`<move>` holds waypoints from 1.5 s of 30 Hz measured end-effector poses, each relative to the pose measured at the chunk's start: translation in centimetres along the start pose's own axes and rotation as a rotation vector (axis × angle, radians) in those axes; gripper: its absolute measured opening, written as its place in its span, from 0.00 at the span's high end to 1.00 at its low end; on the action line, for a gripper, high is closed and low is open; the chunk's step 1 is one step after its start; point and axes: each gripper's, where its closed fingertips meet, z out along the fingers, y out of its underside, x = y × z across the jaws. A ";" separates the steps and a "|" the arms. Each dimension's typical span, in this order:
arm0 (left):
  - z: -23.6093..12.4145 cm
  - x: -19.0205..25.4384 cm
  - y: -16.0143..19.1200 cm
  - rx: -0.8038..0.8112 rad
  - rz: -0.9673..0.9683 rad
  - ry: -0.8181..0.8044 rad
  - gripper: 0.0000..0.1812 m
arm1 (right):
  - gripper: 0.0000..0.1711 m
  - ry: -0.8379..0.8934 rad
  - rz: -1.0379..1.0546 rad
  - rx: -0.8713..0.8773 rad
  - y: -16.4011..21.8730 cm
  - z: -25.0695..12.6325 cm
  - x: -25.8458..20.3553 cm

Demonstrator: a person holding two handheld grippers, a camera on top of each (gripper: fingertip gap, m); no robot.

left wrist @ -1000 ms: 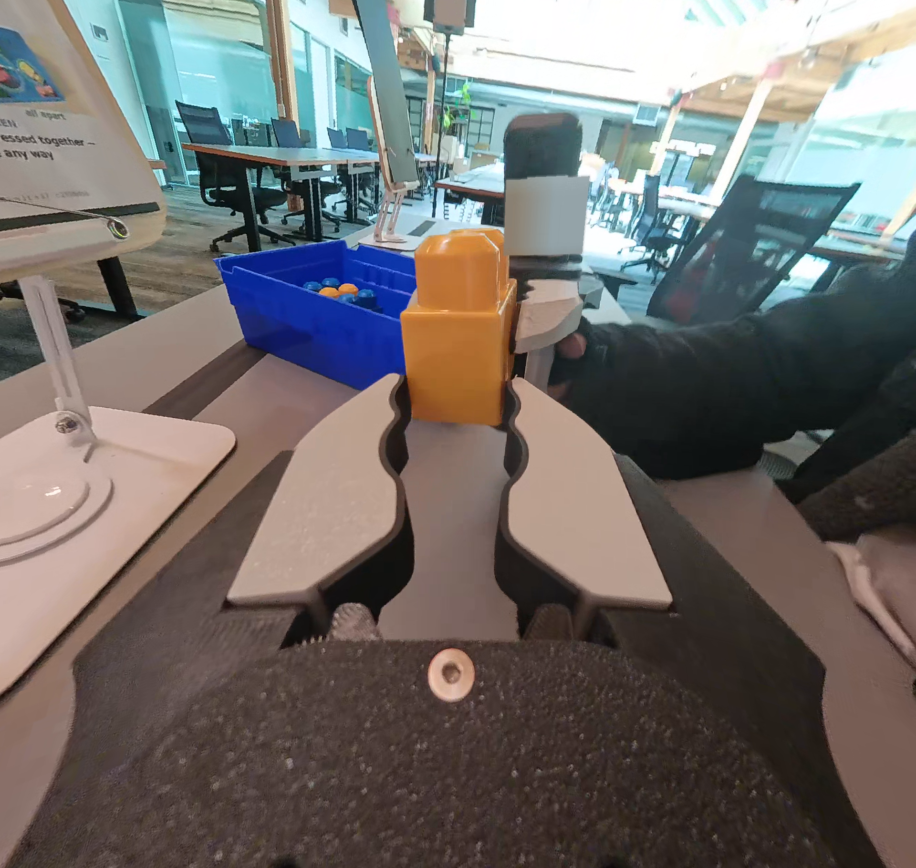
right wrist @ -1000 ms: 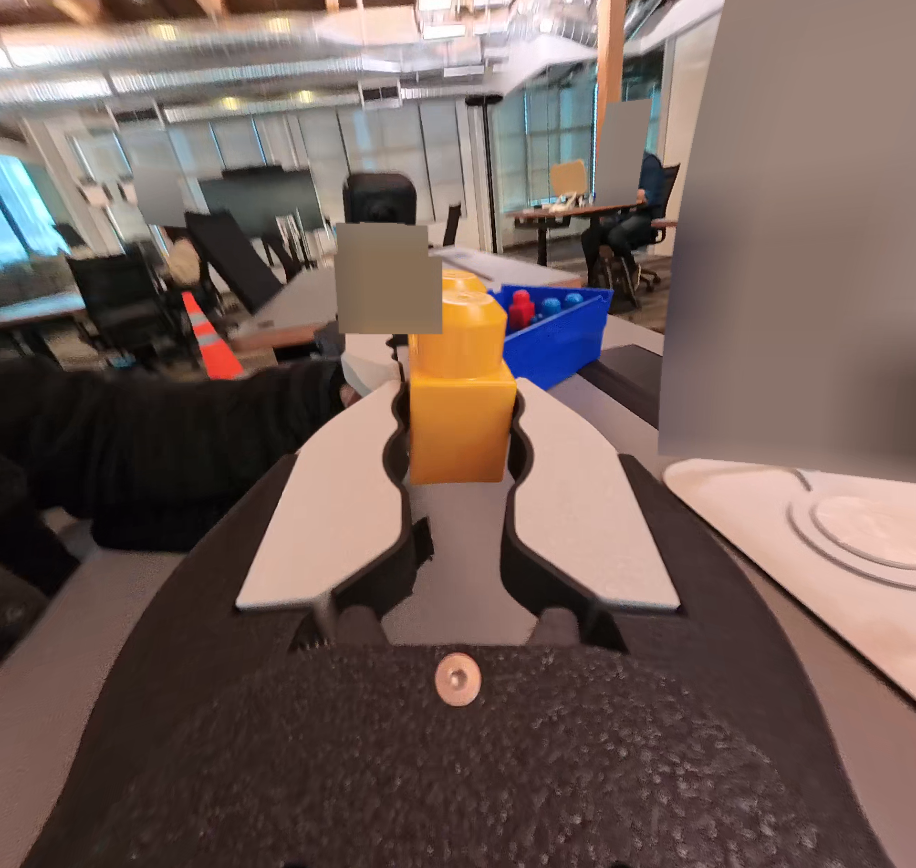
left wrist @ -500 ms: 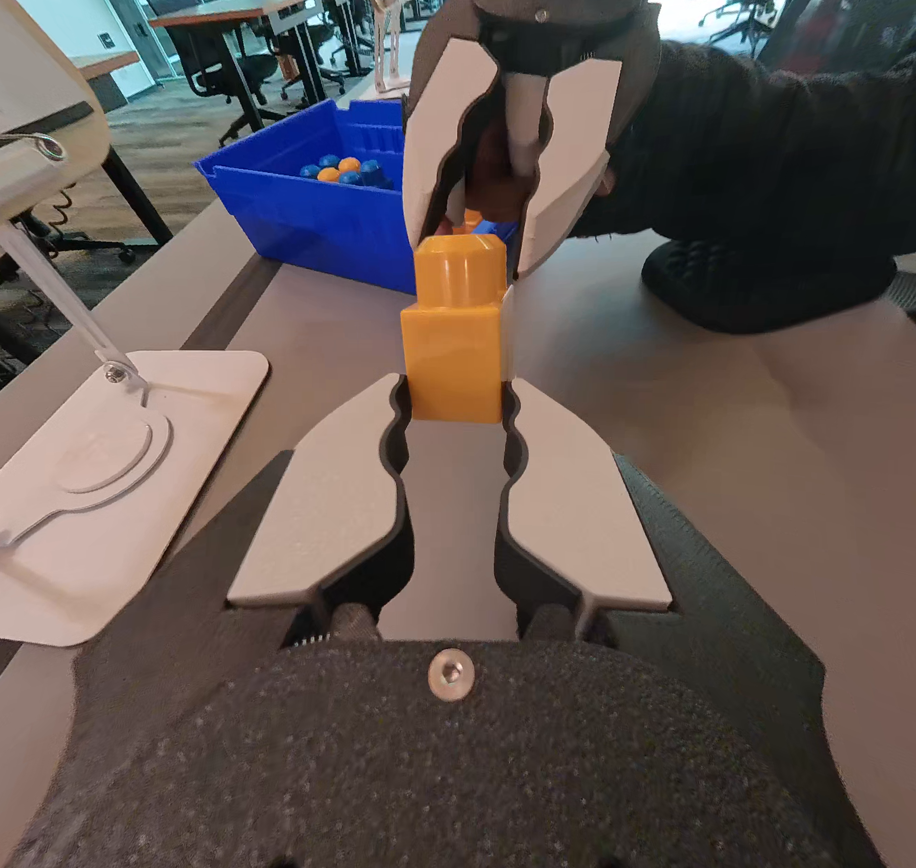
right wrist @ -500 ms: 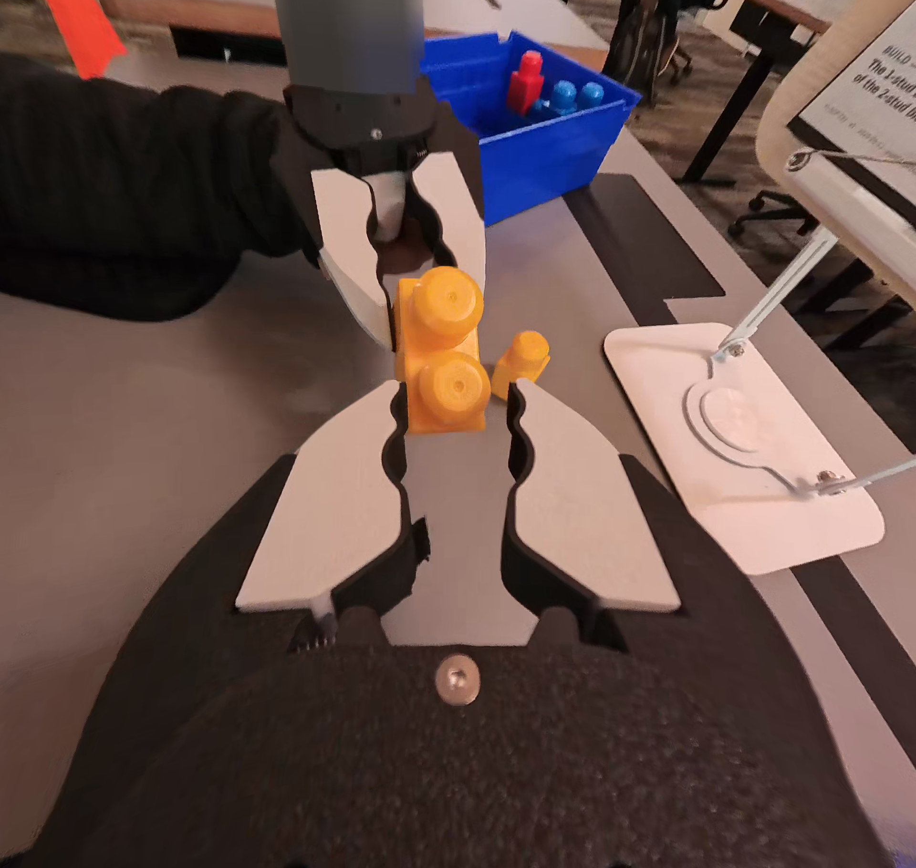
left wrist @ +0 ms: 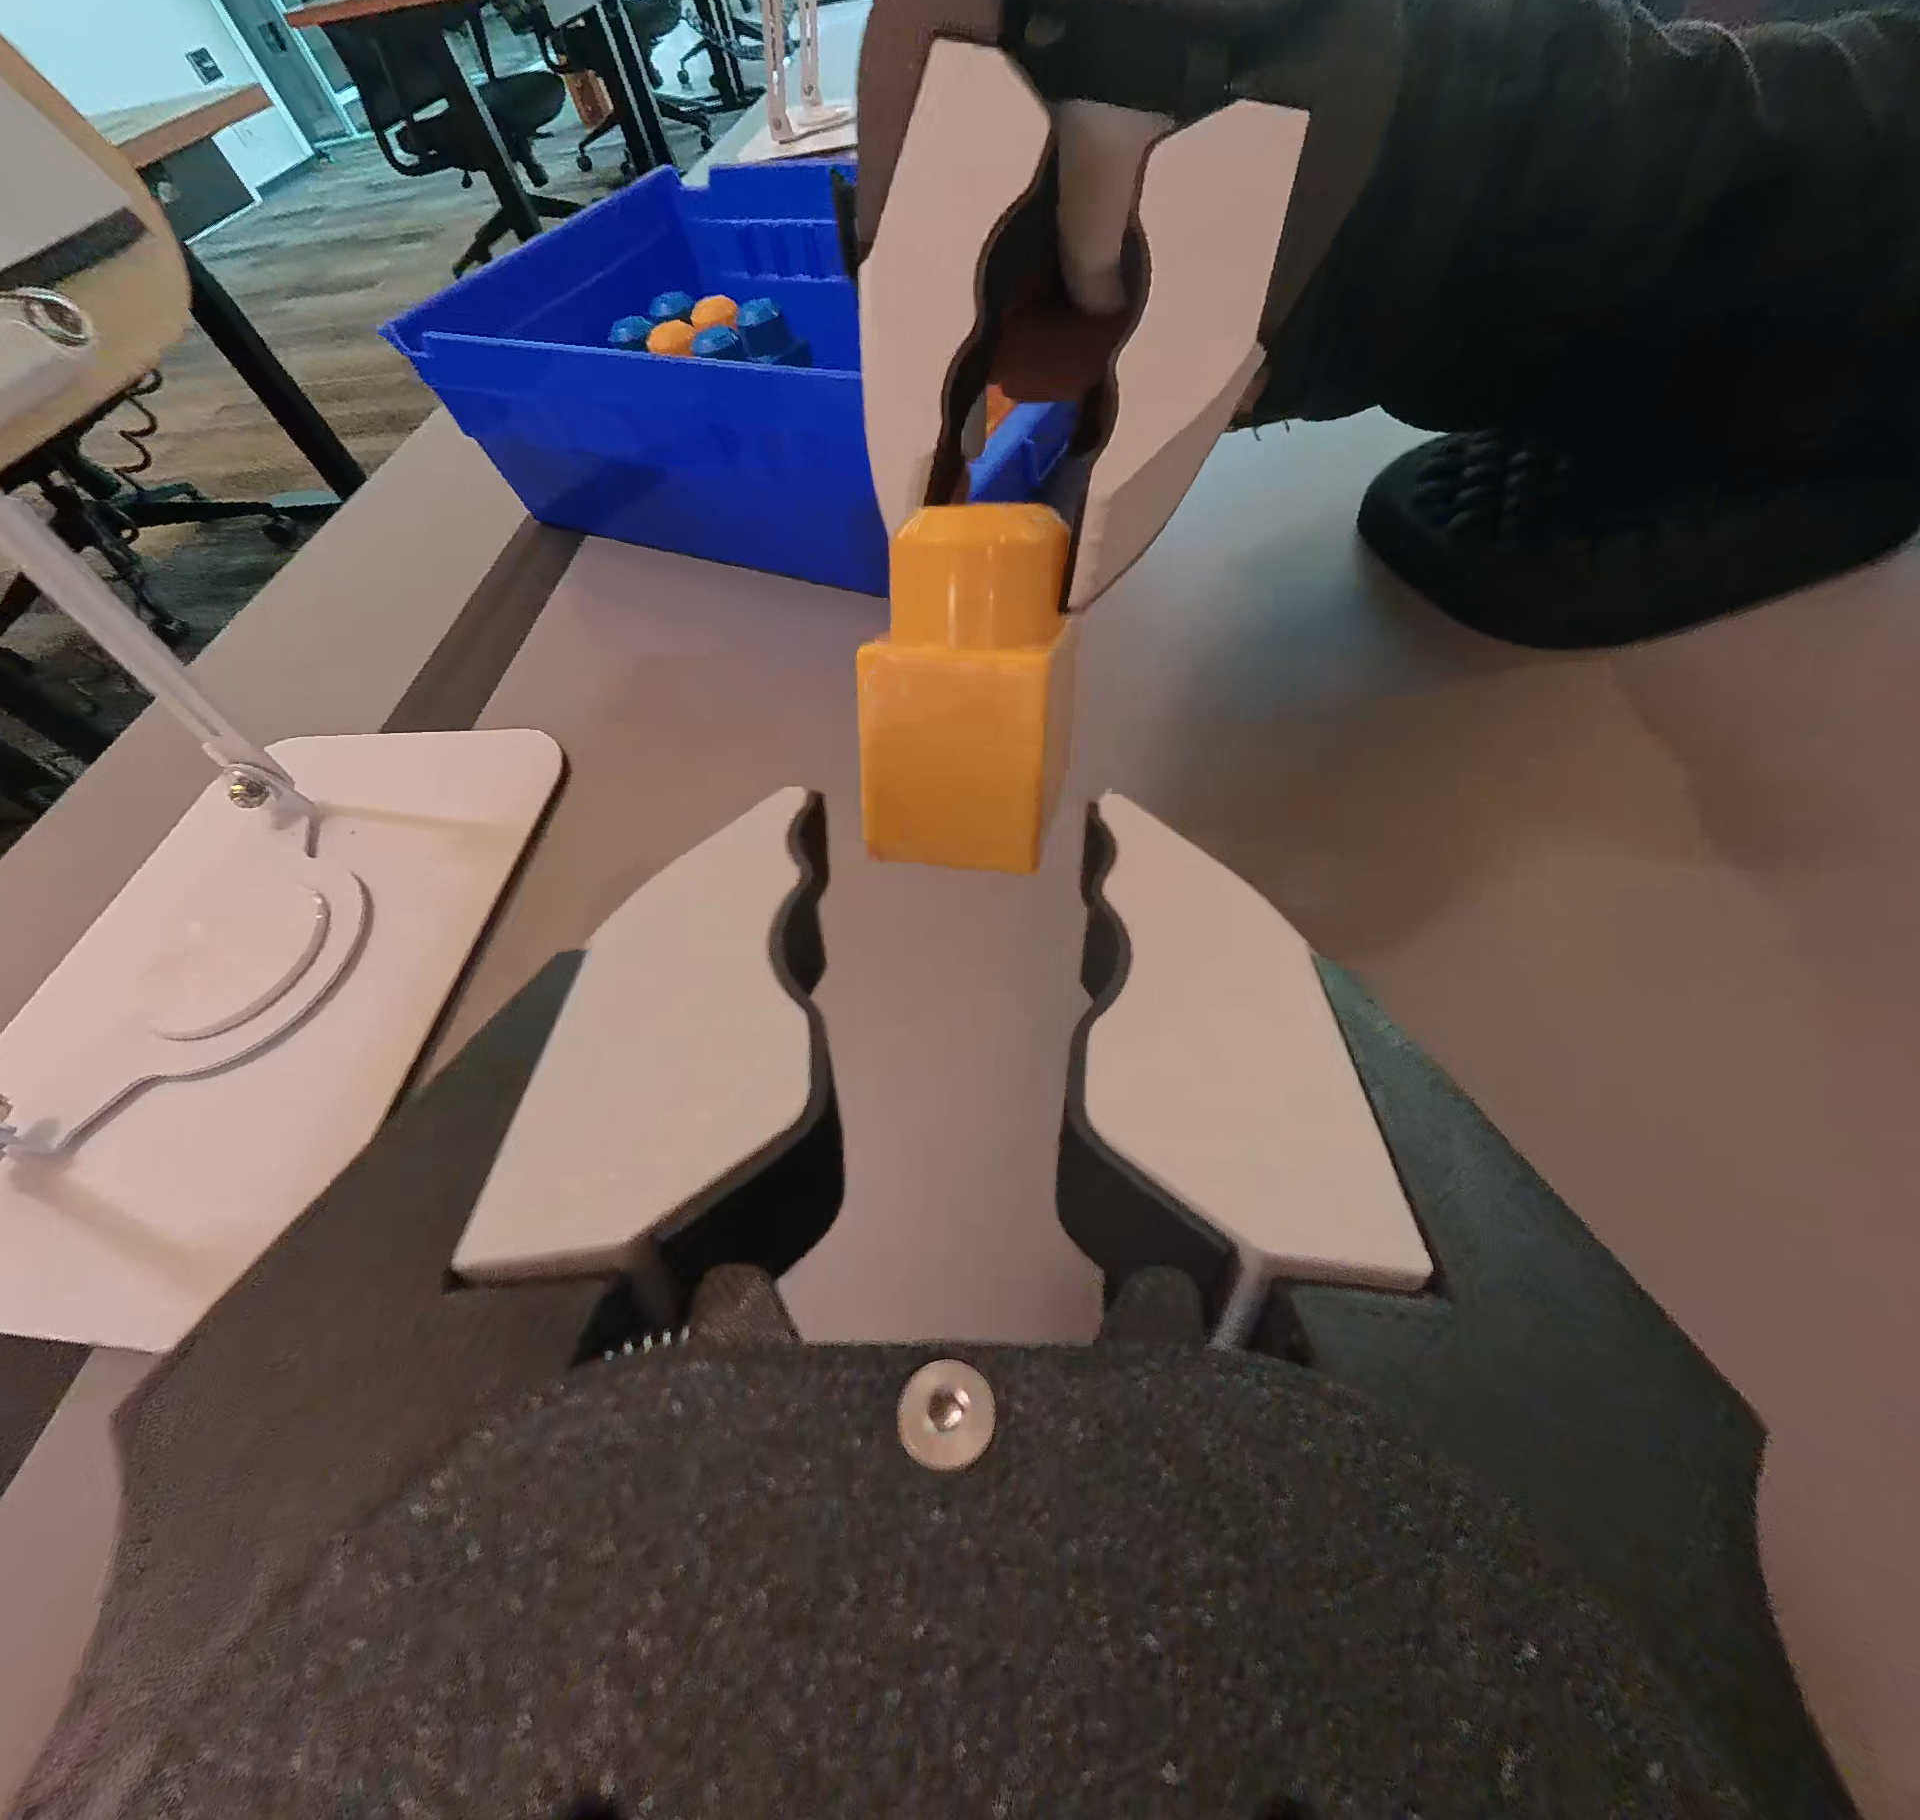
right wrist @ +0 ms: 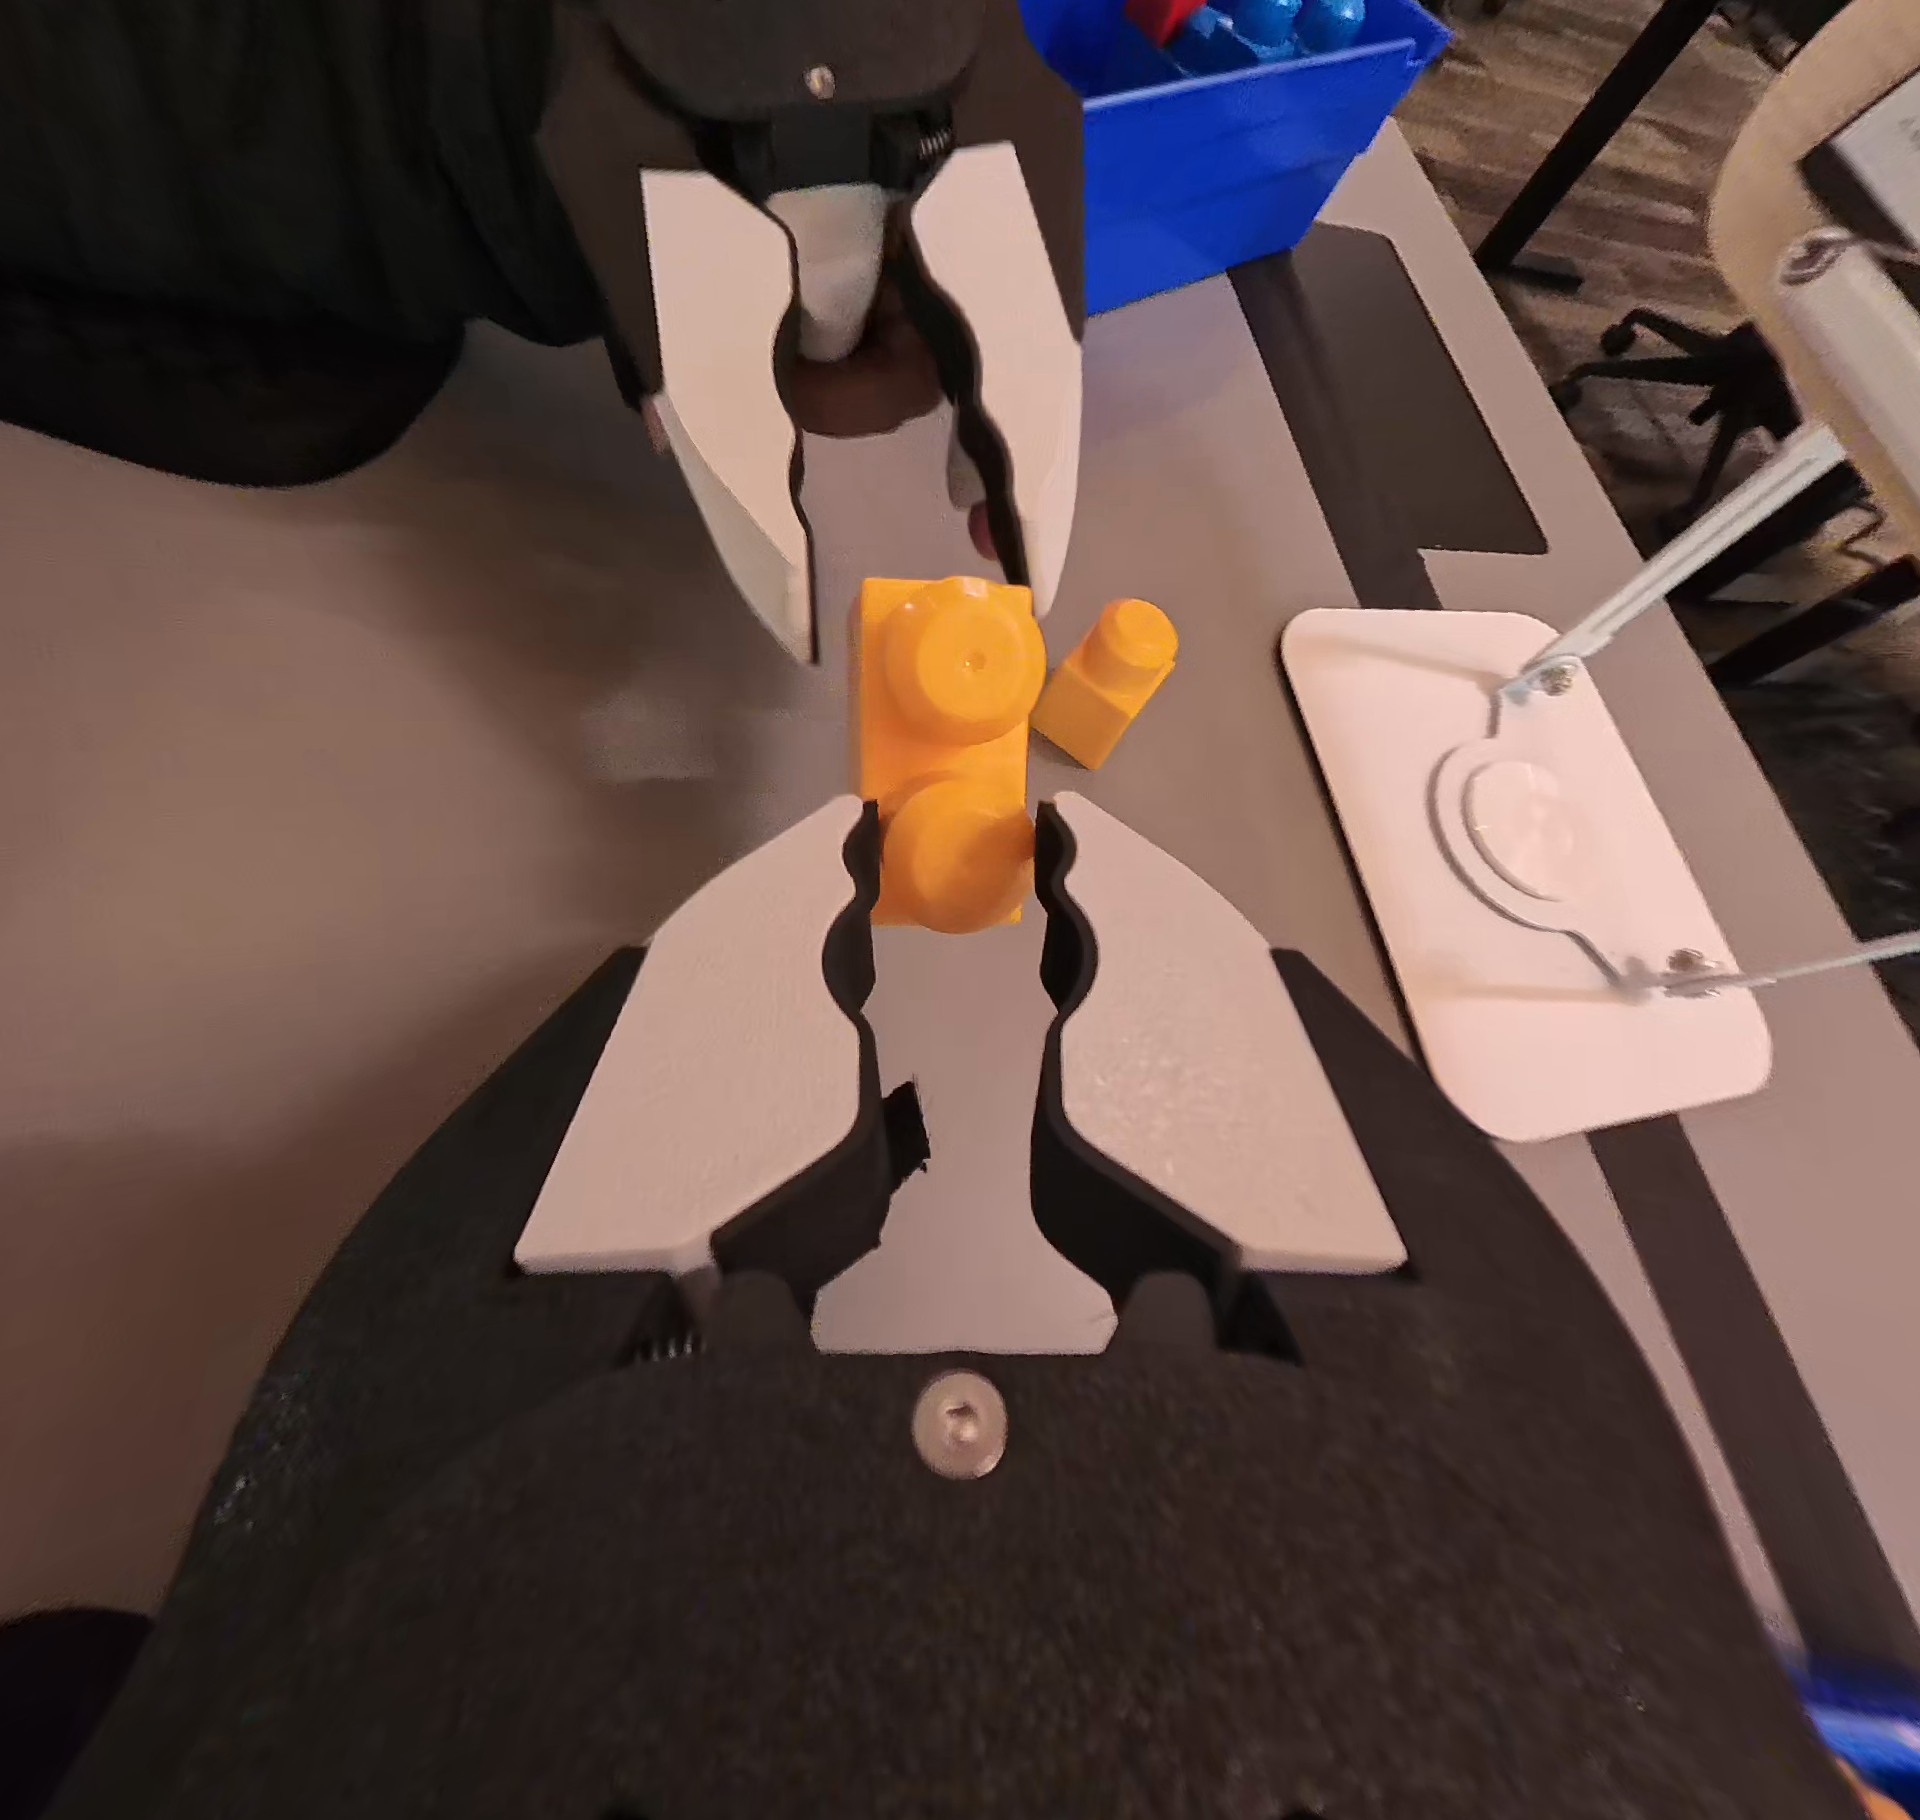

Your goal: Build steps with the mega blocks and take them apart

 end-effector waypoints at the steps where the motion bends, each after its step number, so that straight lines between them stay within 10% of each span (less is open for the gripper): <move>1: -0.2 -0.3 -0.2 0.004 -0.008 -0.015 0.72 | 0.83 0.019 -0.009 -0.003 -0.2 -0.7 0.4; 9: -2.3 -5.2 -0.9 0.123 -0.134 -0.240 0.75 | 0.83 0.257 -0.026 -0.220 1.4 -11.8 9.9; 17: -4.1 -8.4 -0.7 0.165 -0.200 -0.417 0.75 | 0.83 0.318 0.186 -0.587 12.5 -20.0 17.3; 28: -6.1 -10.0 -1.4 0.230 -0.172 -0.562 0.78 | 0.83 0.172 0.314 -0.774 23.1 -18.7 16.2; 34: -8.1 -11.1 -1.6 0.273 -0.156 -0.700 1.00 | 0.83 0.157 0.310 -0.855 25.4 -17.5 16.3; 45: -8.8 -12.1 -0.7 0.249 -0.191 -0.781 1.00 | 0.83 0.147 0.312 -0.971 26.5 -18.0 16.8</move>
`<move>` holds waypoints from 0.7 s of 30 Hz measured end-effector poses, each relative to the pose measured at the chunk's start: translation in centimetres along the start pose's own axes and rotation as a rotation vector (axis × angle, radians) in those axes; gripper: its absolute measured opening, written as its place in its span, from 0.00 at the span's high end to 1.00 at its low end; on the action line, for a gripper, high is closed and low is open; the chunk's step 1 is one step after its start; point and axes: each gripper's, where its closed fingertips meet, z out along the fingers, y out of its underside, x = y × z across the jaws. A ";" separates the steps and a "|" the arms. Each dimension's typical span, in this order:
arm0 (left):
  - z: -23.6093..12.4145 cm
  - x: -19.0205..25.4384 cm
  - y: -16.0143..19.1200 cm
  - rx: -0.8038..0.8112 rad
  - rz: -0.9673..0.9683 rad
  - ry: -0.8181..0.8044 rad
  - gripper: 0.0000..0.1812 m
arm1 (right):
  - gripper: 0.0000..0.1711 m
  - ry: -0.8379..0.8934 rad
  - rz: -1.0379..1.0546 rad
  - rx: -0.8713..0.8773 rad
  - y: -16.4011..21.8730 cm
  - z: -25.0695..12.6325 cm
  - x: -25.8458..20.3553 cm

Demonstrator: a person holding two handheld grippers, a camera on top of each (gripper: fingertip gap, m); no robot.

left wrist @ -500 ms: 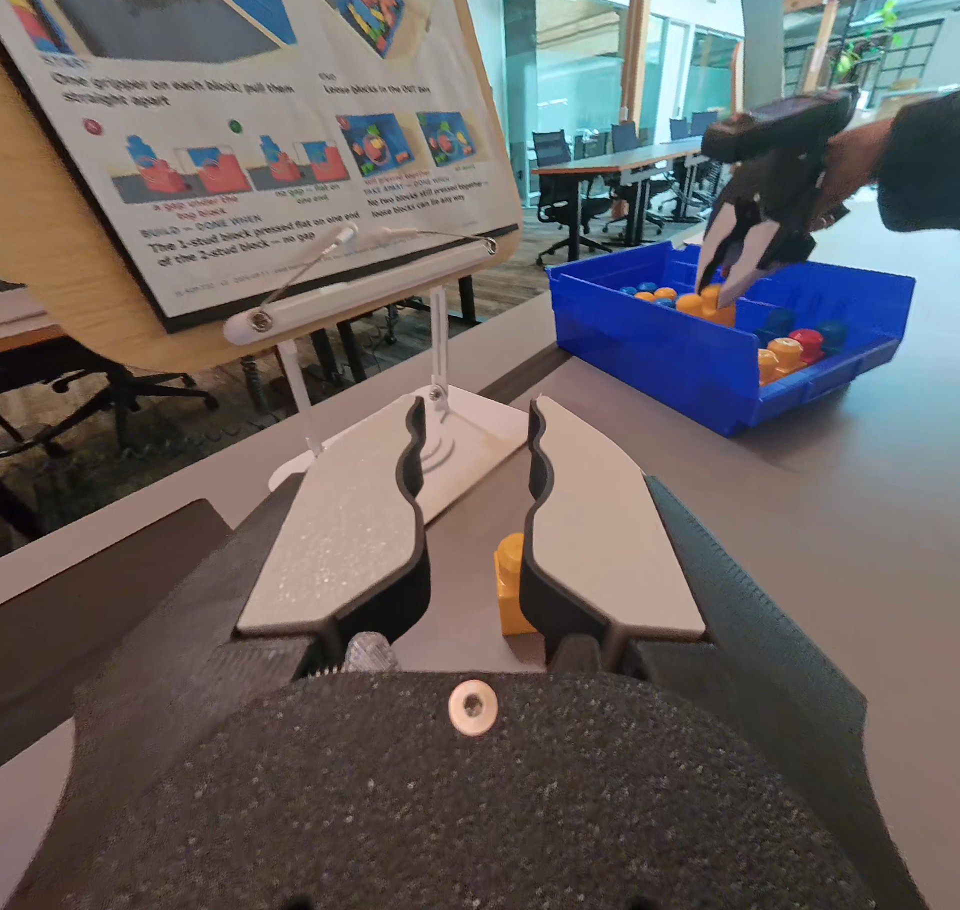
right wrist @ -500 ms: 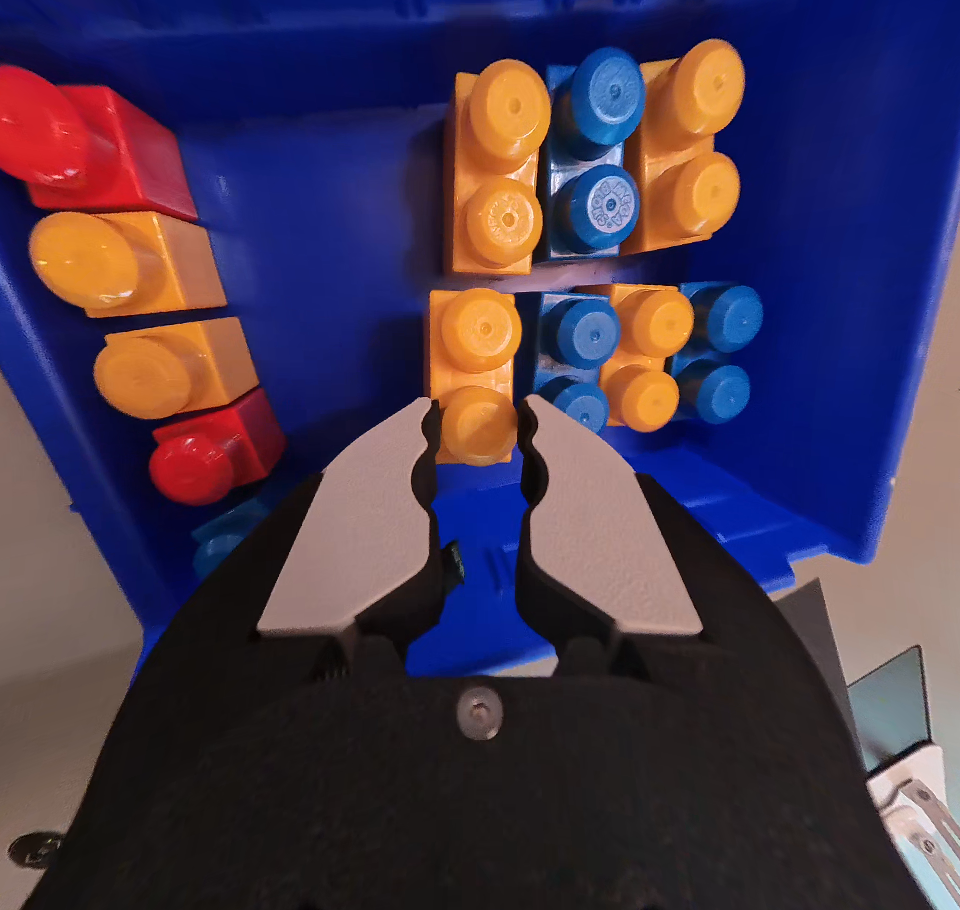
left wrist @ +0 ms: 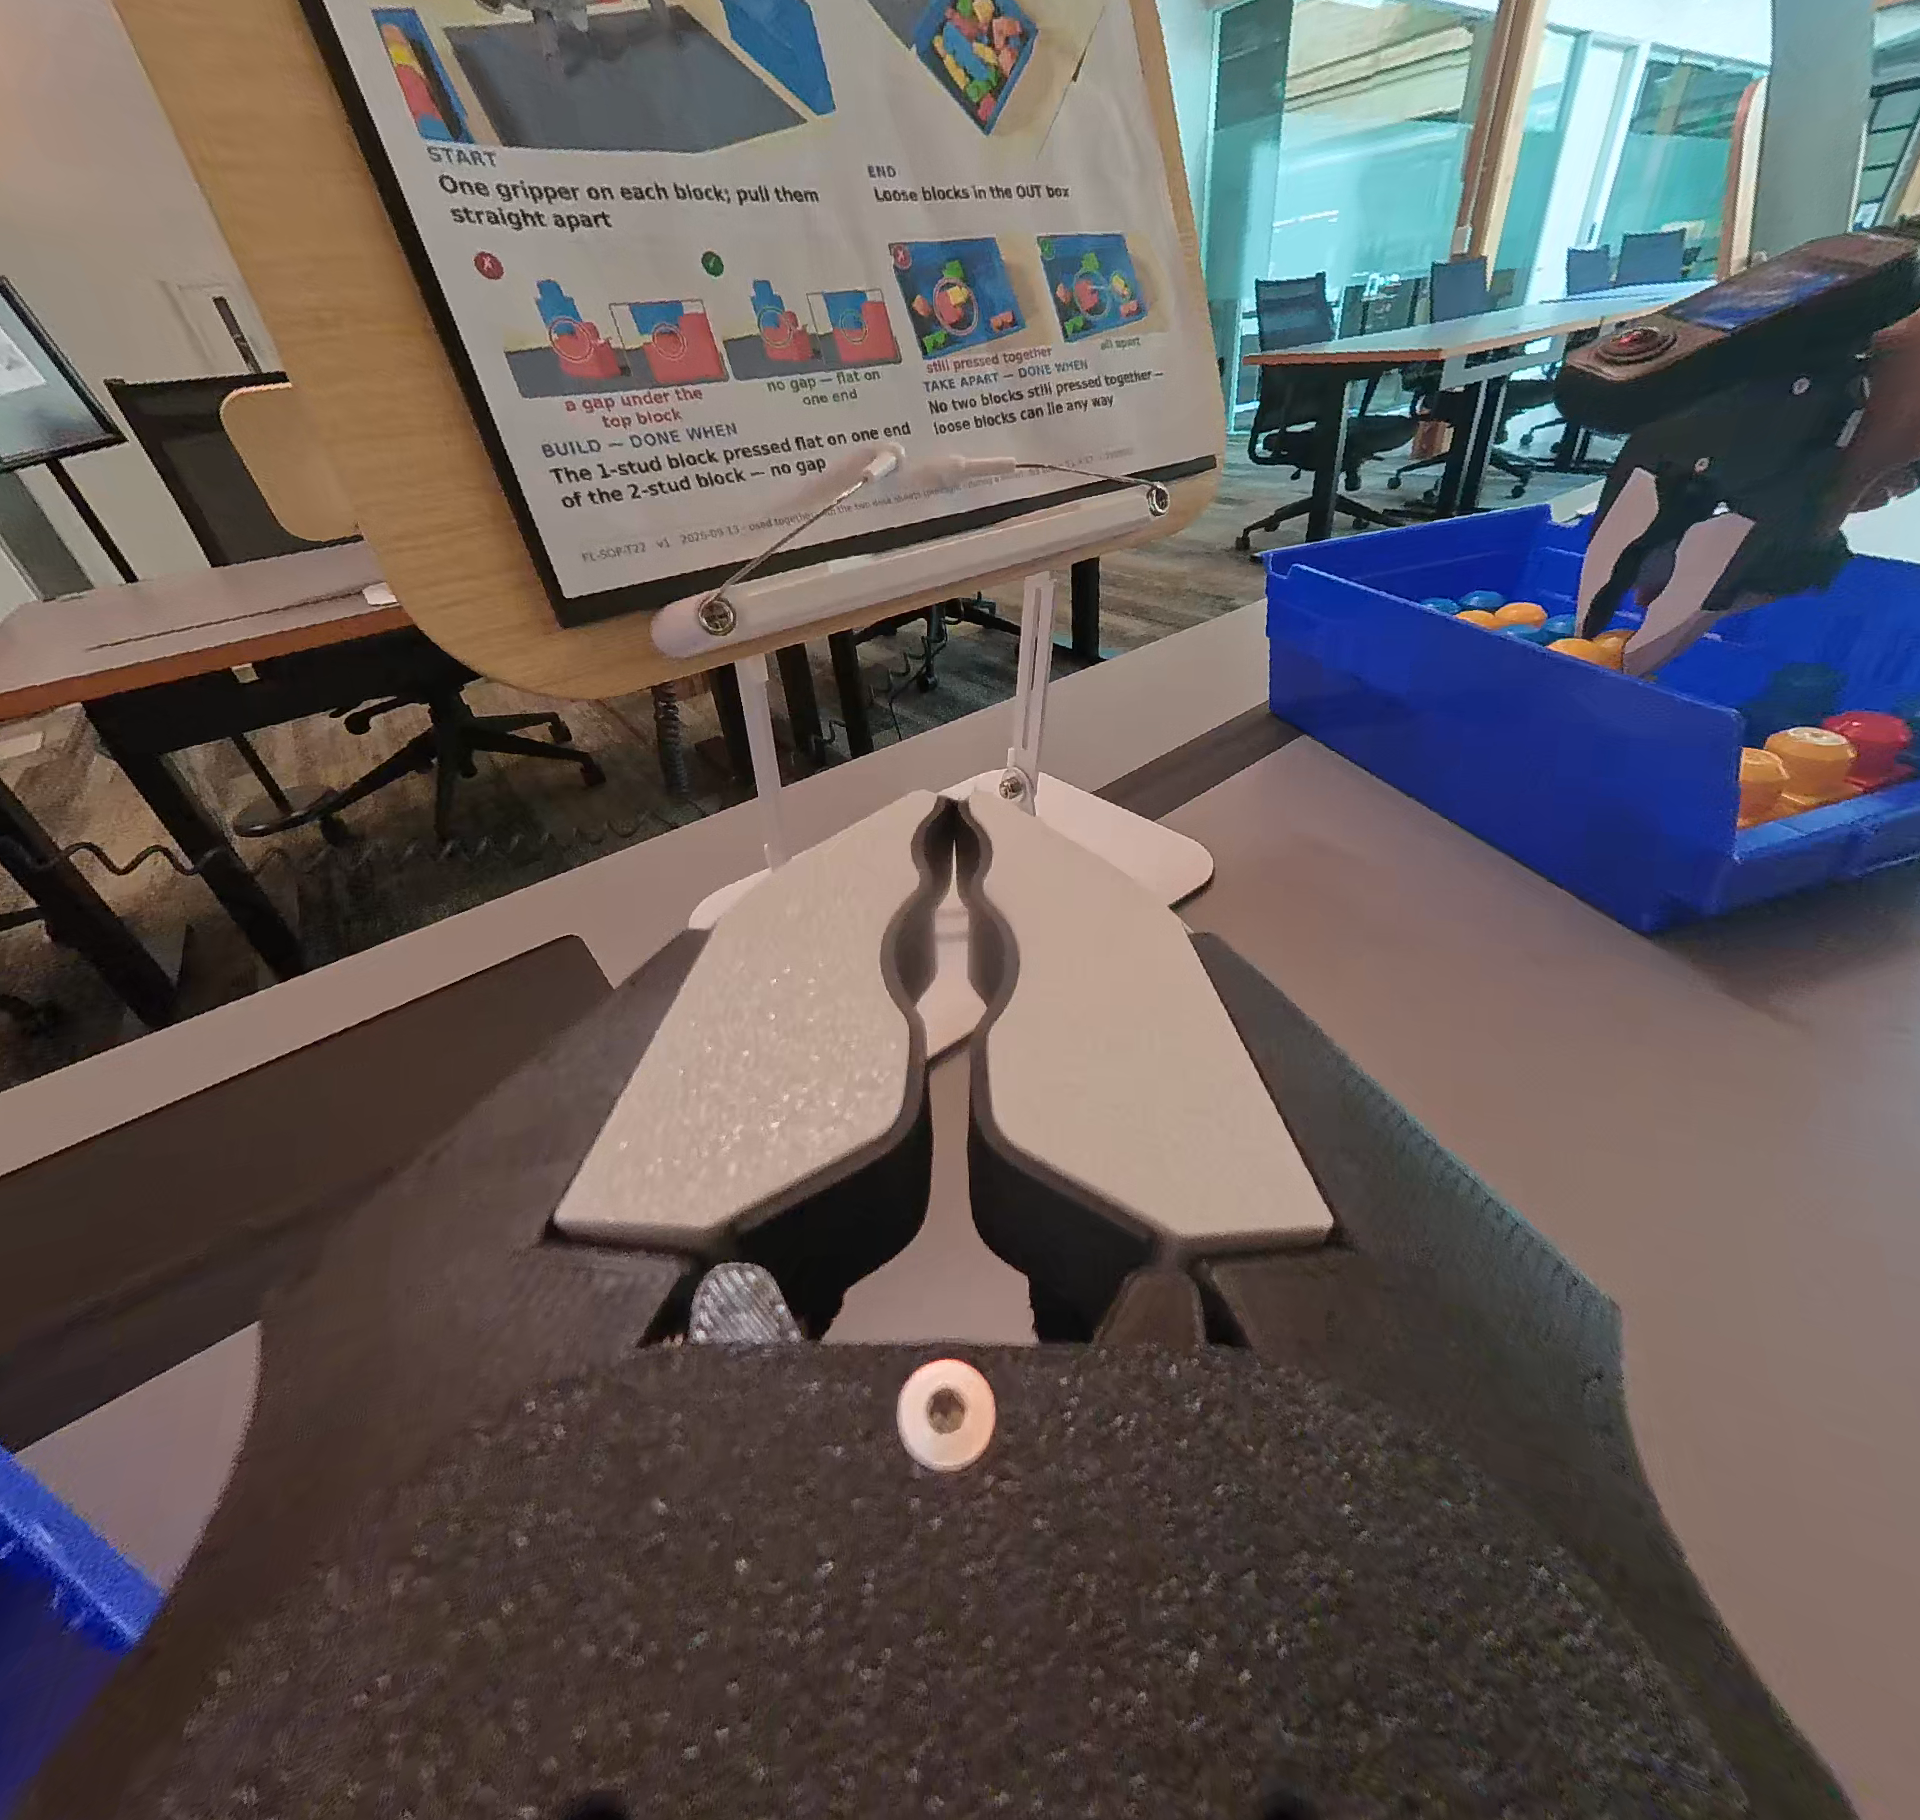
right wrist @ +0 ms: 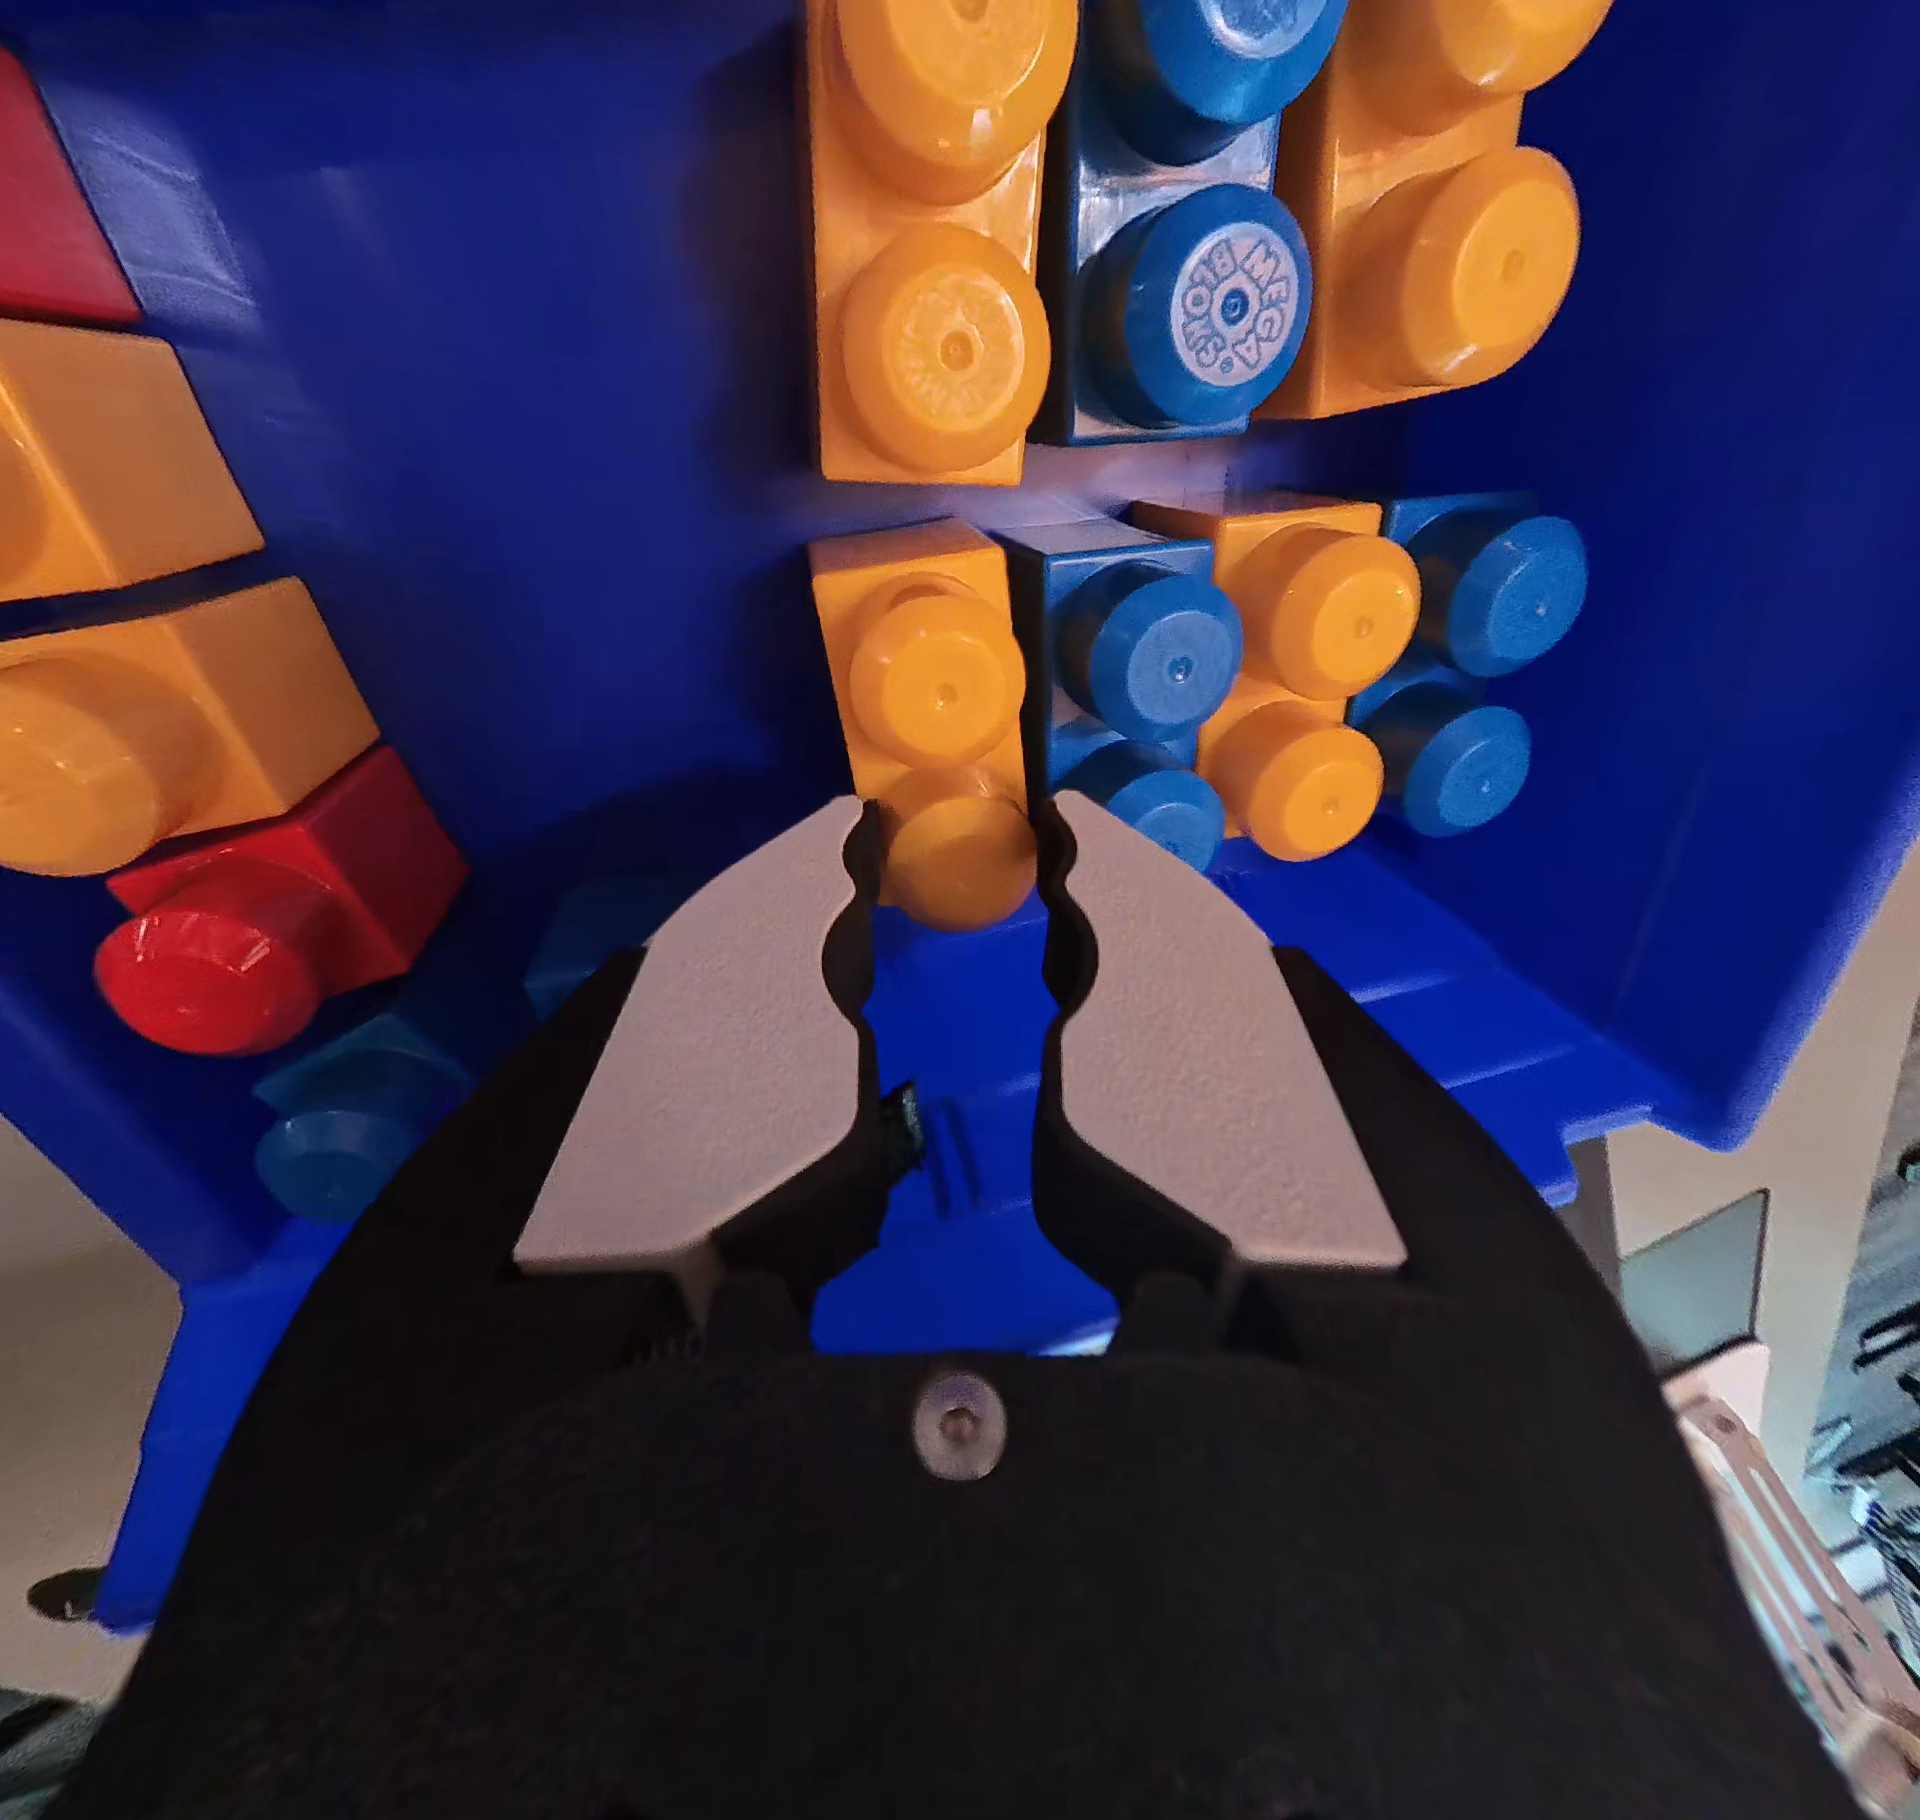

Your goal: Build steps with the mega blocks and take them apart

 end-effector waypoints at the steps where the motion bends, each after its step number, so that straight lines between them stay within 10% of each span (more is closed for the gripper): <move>1: 0.0 0.0 0.1 -0.002 0.000 0.002 1.00 | 0.83 0.003 -0.006 -0.004 0.0 -0.3 0.0; 11: 0.2 -0.6 0.6 -0.030 -0.002 -0.034 1.00 | 0.75 0.062 -0.049 0.315 -9.5 -10.1 -0.7; 21: 0.0 -1.6 0.8 -0.038 -0.002 -0.089 1.00 | 0.74 -0.011 -0.286 0.527 -25.0 -11.8 -12.9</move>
